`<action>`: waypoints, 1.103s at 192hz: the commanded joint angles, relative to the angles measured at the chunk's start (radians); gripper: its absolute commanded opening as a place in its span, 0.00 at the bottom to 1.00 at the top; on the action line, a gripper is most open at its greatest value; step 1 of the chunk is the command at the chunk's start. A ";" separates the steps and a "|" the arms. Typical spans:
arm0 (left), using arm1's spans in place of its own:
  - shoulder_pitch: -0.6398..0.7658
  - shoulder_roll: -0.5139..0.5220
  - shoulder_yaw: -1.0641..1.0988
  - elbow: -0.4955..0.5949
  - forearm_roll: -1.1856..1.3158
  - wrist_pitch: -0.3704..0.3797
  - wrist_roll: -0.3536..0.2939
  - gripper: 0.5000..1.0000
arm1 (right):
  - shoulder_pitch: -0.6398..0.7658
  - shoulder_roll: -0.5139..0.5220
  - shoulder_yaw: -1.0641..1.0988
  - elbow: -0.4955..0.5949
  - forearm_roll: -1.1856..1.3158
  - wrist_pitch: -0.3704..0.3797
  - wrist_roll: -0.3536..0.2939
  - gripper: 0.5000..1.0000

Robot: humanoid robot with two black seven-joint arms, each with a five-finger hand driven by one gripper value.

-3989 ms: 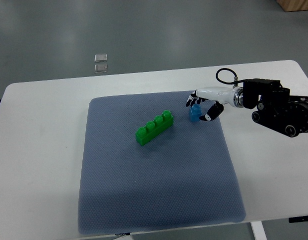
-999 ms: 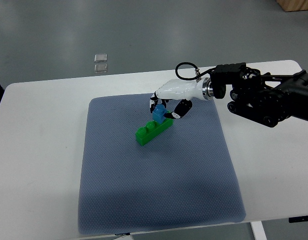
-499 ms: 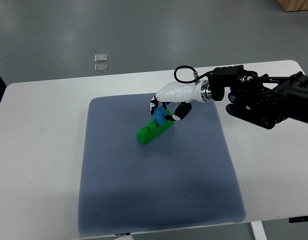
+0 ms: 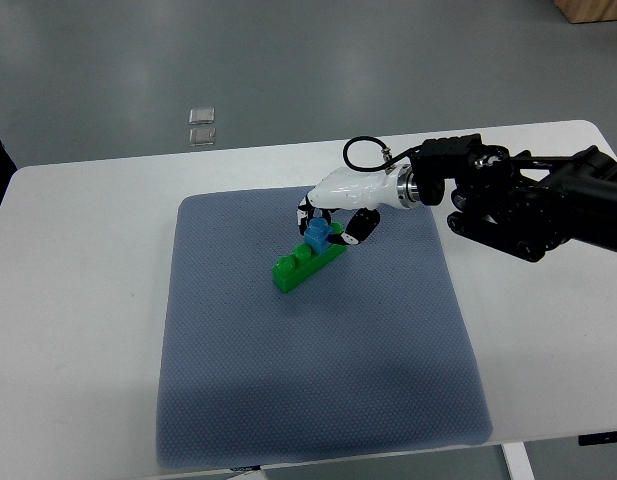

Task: Stack blue block on green block with right hand
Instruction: 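Lower the blue block onto the green block's studs and press down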

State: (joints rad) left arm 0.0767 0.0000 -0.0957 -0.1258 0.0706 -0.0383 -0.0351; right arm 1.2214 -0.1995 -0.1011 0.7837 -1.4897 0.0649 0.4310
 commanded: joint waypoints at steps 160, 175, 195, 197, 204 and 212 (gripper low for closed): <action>0.000 0.000 0.001 0.000 0.000 0.000 0.000 1.00 | -0.013 0.015 0.001 -0.020 -0.011 -0.004 -0.003 0.29; 0.000 0.000 -0.001 0.000 0.000 0.000 0.000 1.00 | -0.013 0.015 0.001 -0.020 -0.006 -0.004 -0.003 0.36; 0.000 0.000 0.001 0.000 0.000 0.000 0.000 1.00 | -0.013 0.015 0.001 -0.020 -0.001 -0.002 -0.003 0.48; 0.000 0.000 0.001 0.000 0.000 0.000 0.000 1.00 | -0.013 0.015 0.001 -0.020 -0.001 0.000 -0.003 0.48; 0.000 0.000 0.001 0.000 0.000 0.000 0.000 1.00 | -0.013 0.015 0.001 -0.020 0.000 0.000 -0.003 0.50; 0.000 0.000 0.001 0.000 0.000 0.000 0.000 1.00 | -0.011 0.015 0.001 -0.020 0.000 0.000 -0.003 0.51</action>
State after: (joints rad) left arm 0.0767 0.0000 -0.0956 -0.1258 0.0705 -0.0384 -0.0355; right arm 1.2086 -0.1839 -0.0997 0.7640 -1.4918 0.0636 0.4280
